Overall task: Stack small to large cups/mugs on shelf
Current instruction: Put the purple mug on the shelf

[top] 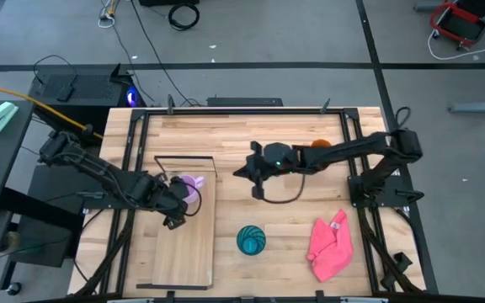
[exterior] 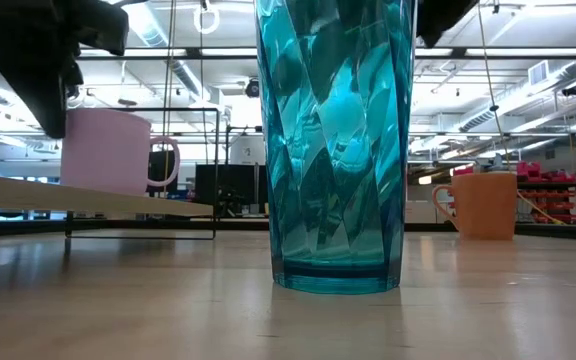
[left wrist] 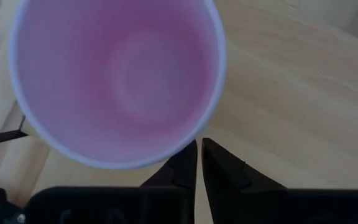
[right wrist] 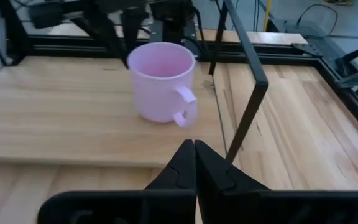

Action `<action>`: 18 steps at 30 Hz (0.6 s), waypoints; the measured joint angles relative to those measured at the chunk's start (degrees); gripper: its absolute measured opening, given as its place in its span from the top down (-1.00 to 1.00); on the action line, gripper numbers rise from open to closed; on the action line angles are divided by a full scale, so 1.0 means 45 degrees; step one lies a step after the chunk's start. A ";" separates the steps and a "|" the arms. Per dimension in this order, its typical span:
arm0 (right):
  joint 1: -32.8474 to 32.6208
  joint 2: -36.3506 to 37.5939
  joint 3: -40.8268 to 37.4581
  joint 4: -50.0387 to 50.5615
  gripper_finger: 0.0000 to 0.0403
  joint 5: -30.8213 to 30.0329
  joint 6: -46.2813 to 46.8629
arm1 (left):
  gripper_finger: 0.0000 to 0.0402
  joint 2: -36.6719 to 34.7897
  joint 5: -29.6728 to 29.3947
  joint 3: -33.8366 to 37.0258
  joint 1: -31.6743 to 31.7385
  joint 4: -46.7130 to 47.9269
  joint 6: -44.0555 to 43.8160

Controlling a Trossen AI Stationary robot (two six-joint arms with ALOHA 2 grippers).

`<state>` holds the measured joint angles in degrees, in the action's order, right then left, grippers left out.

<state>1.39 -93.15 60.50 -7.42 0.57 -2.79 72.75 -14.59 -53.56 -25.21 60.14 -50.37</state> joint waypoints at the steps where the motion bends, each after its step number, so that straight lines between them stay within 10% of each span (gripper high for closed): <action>1: 0.0118 -0.0252 0.0181 -0.0046 1.00 0.0131 0.0000 | 0.86 -0.0005 -0.0060 0.0000 0.0000 0.0019 0.0000; 18: 0.0547 -0.3813 0.3451 0.0229 1.00 0.0497 -0.0097 | 0.90 -0.0005 -0.0718 0.0000 -0.0039 -0.0006 0.0092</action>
<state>3.85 -110.31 76.03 -6.39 2.81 -3.22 72.73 -17.82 -53.56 -25.39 60.12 -49.95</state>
